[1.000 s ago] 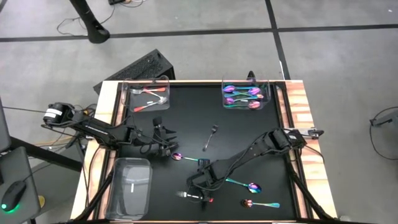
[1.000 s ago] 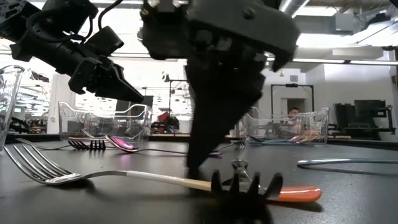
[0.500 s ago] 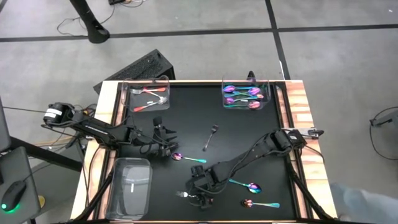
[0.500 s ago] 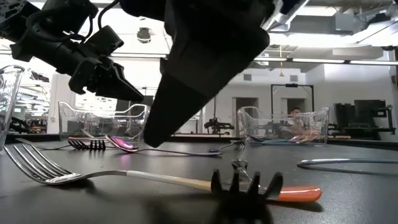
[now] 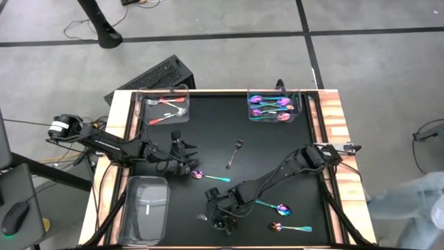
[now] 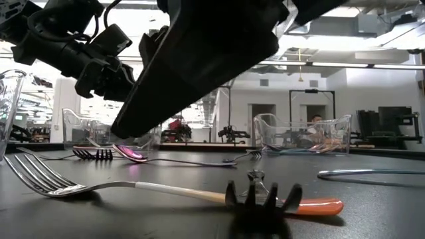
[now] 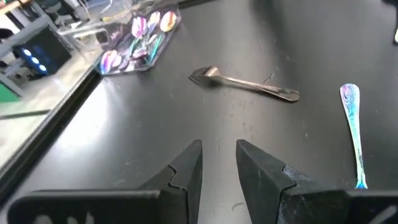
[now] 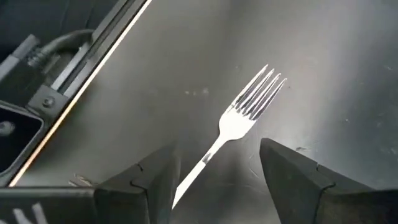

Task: Sort silverware by color (type)
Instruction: Put the orange fork into top left transparent bin

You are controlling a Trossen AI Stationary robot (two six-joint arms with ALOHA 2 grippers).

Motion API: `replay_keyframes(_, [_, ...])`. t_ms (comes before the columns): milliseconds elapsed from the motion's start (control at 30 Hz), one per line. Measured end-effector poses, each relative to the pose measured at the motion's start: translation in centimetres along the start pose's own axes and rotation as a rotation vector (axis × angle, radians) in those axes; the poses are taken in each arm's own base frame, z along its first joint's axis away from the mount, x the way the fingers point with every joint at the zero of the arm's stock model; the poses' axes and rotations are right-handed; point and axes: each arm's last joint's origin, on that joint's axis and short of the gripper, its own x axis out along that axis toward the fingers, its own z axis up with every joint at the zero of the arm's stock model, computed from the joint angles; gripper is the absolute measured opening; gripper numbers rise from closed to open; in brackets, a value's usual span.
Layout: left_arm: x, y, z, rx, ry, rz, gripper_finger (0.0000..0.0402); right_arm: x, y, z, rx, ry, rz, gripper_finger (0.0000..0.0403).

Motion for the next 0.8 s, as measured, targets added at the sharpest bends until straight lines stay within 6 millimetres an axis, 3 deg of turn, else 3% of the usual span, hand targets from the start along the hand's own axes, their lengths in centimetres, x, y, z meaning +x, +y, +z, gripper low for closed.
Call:
replay_keyframes(133, [0.0, 0.1, 0.4, -0.009, -0.008, 0.019, 0.0087, 1.3, 0.3, -1.0, 0.009, 0.049, 0.035, 0.0239])
replay_keyframes(433, [-0.4, 0.0, 1.9, -0.024, -0.023, 0.0, 0.0087, 1.3, 1.7, -1.4, 0.114, 0.101, -0.008, 0.0239])
replay_keyframes(633, [-1.3, 0.1, 3.4, -0.039, -0.033, -0.016, 0.0087, 2.3, 1.5, -2.0, 0.172, 0.126, -0.049, 0.0238])
replay_keyframes(800, [-2.1, 0.3, 4.0, -0.05, -0.06, -0.022, 0.0087, 2.3, 1.3, -2.3, 0.226, 0.145, -0.107, 0.0202])
